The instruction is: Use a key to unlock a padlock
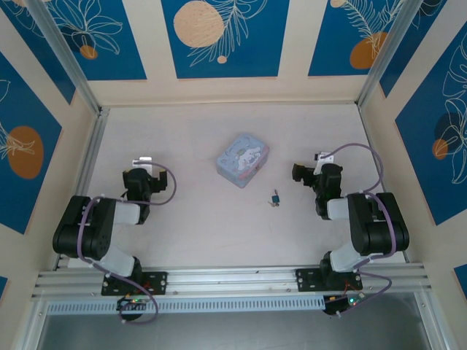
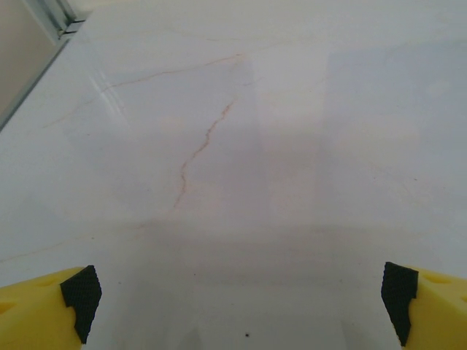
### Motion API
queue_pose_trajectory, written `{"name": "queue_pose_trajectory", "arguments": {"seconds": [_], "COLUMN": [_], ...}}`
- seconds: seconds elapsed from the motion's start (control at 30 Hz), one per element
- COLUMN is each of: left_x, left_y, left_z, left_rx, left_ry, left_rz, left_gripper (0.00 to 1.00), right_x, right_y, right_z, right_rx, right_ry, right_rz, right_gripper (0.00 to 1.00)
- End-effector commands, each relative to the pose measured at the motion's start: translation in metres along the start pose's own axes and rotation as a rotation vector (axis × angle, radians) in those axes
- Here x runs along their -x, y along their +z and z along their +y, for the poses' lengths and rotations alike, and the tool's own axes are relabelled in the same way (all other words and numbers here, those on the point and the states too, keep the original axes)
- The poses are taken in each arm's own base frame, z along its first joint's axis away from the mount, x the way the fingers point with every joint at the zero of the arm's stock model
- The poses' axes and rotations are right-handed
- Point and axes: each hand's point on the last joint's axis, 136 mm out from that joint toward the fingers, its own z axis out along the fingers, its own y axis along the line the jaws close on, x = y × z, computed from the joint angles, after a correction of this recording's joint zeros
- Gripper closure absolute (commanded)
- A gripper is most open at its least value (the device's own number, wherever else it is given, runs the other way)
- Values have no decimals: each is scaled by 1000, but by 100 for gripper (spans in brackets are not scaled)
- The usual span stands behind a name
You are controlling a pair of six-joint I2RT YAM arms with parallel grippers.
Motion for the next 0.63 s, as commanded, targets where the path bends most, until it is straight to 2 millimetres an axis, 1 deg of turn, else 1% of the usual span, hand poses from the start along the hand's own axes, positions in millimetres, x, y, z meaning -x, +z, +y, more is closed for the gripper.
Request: {"name": "queue_pose_trajectory", "arguments": {"seconds": [0.0, 0.6], "left_x": [21, 22], "left_y": [1, -1], "left_z": [-4, -3], "left_rx": [-46, -44], "left_ry": [-29, -28], "left_rz": [-75, -87], "left_gripper": [0, 0], "right_x": [20, 19], "right_y": [1, 0], "right_z": [10, 12], "right_rx": [52, 70], "right_ry": [-30, -32], "right_rz": [-64, -57], "right_gripper": [1, 1]}}
